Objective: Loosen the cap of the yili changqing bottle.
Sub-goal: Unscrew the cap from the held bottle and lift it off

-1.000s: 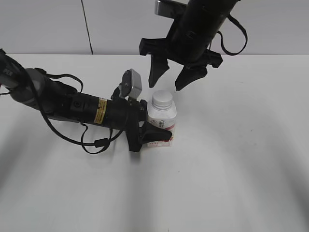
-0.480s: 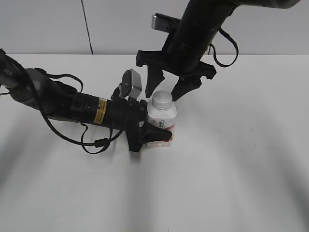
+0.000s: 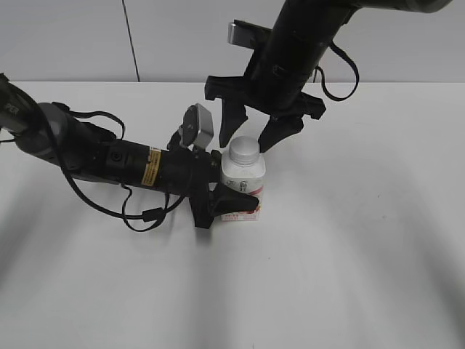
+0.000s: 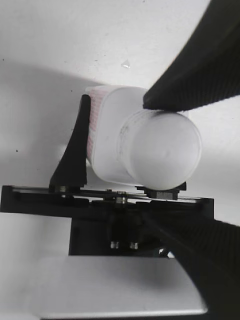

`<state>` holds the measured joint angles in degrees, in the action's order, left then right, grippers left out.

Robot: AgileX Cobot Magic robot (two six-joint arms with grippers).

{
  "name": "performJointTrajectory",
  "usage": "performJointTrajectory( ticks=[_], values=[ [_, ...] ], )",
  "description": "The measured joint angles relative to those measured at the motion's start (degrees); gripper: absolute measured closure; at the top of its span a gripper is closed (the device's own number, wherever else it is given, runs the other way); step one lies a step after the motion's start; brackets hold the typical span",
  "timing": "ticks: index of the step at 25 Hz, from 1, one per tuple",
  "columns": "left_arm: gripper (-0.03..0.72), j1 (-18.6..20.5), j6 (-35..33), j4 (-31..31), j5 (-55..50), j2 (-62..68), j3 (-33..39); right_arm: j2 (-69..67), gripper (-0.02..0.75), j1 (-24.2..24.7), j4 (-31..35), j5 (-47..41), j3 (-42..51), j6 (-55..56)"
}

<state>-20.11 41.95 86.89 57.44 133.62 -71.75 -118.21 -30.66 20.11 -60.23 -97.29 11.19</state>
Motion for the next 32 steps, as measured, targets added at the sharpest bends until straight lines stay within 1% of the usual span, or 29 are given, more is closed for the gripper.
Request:
performJointTrajectory(
  ticks=[7, 20, 22, 24, 26, 32],
  values=[
    [0.298, 0.0, 0.1, 0.0, 0.0, 0.0, 0.0, -0.1, 0.236, 0.0, -0.3, -2.5, 0.0, 0.0],
    [0.298, 0.0, 0.4, 0.0, 0.0, 0.0, 0.0, -1.0, 0.237, 0.0, -0.3, -2.1, 0.0, 0.0],
    [0.298, 0.0, 0.5, 0.0, 0.0, 0.0, 0.0, -1.0, 0.251, 0.0, -0.3, -2.1, 0.0, 0.0],
    [0.298, 0.0, 0.5, 0.0, 0.0, 0.0, 0.0, -1.0, 0.282, 0.0, -0.4, -2.1, 0.0, 0.0],
    [0.298, 0.0, 0.5, 0.0, 0.0, 0.0, 0.0, -1.0, 0.33, 0.0, -0.5, -2.1, 0.0, 0.0],
    [0.298, 0.0, 0.5, 0.0, -0.1, 0.0, 0.0, -1.0, 0.338, 0.0, -1.8, -2.0, 0.0, -0.8]
  ],
)
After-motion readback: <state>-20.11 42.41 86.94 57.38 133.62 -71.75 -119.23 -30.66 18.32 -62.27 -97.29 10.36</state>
